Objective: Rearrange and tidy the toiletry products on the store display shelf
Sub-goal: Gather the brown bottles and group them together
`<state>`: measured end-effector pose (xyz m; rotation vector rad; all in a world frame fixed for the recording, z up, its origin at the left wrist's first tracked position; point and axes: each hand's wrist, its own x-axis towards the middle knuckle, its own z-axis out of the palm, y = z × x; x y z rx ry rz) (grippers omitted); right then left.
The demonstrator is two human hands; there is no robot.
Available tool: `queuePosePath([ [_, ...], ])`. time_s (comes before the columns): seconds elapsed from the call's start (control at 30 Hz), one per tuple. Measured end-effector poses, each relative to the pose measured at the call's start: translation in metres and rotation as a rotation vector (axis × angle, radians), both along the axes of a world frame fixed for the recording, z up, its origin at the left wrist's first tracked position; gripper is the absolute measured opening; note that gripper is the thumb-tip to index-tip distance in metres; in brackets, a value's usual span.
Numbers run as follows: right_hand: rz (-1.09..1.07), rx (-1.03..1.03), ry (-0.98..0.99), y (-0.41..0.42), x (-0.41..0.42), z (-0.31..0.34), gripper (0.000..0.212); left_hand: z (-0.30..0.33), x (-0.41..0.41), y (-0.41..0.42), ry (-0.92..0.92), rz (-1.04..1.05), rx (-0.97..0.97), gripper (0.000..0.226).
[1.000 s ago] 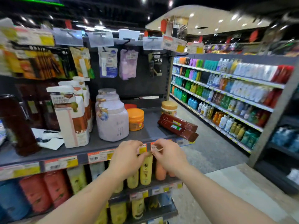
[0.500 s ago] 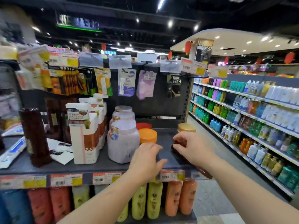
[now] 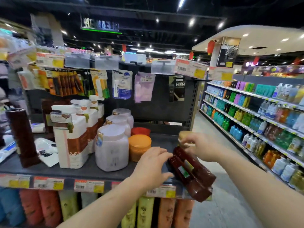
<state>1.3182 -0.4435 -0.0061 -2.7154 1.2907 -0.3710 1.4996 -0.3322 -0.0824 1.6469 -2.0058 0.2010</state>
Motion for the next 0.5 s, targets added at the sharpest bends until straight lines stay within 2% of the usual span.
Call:
queuePosePath([
  [0.17,0.039,0.02,0.094,-0.019,-0.035,-0.012,0.034,-0.01,-0.016,-0.026,-0.093,-0.054,0.003,0.066],
  [0.27,0.058,0.011,0.158,-0.033,-0.049,-0.023,0.048,-0.016,-0.017,-0.036,-0.162,-0.075,0.055,0.07],
  [0.4,0.155,-0.023,0.255,-0.049,-0.053,-0.045,0.075,-0.019,-0.016,-0.047,-0.137,-0.119,0.073,0.062],
  [0.5,0.221,0.015,0.216,-0.058,-0.048,-0.064,0.081,-0.022,-0.014,-0.055,-0.089,-0.132,0.103,0.059],
])
